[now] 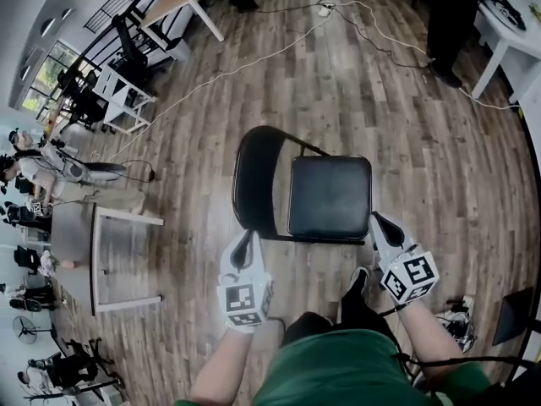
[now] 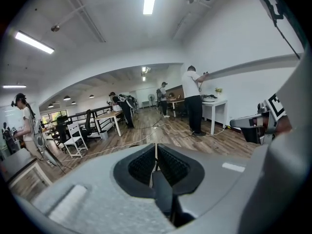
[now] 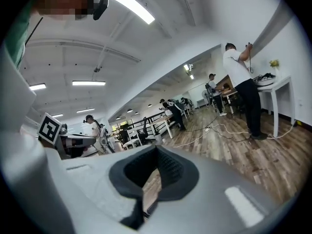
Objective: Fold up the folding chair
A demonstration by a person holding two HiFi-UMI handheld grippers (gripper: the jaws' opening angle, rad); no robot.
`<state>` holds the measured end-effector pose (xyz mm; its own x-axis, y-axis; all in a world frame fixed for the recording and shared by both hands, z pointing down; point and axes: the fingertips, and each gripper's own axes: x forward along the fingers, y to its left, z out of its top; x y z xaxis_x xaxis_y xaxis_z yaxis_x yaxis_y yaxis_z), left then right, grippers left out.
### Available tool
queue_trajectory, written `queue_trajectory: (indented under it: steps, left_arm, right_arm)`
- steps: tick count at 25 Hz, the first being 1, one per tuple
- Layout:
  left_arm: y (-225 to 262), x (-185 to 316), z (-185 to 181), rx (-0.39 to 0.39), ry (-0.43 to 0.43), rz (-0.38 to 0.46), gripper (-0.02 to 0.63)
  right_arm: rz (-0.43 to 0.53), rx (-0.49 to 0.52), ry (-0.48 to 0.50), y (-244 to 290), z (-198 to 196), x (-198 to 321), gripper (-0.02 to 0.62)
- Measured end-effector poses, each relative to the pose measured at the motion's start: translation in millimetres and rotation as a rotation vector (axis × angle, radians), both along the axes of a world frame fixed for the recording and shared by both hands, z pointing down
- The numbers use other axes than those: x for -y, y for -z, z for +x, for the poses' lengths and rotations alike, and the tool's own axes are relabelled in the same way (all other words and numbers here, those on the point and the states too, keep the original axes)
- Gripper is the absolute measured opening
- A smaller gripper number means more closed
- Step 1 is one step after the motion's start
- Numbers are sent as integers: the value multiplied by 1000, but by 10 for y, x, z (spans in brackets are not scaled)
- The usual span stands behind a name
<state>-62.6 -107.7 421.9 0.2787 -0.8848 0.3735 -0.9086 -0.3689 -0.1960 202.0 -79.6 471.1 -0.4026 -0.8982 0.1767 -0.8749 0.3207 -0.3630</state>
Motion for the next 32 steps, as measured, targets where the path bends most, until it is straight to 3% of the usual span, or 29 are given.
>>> queue_trajectory:
  steps: [6, 13, 17, 21, 23, 25, 32]
  left_arm:
    - [-515, 326, -32, 85, -36, -96, 21]
    - [-1279, 831, -33, 173, -131, -199, 24]
    - [-1588, 1104, 84, 219, -208, -230, 23]
    - [-1743, 1292, 104, 289, -230, -234, 32]
    - [-1845, 1322, 49, 327, -224, -259, 105]
    - [-1949, 1345, -36, 361, -198, -282, 153]
    - [-2319, 1420, -413, 473, -69, -387, 317]
  right_arm:
    - [-74, -18, -48, -545, 171, 226, 3]
    - [-211, -7, -85, -1602, 213, 349, 3]
    - [-284, 46, -162, -2172, 358, 265, 3]
    - [-347, 118, -186, -2712, 488, 288, 3]
    - [-382, 145, -175, -2993, 537, 315, 10]
    - [-417, 162, -159, -3291, 599, 342, 83]
    - [-581, 266, -58, -4452, 743, 369, 191]
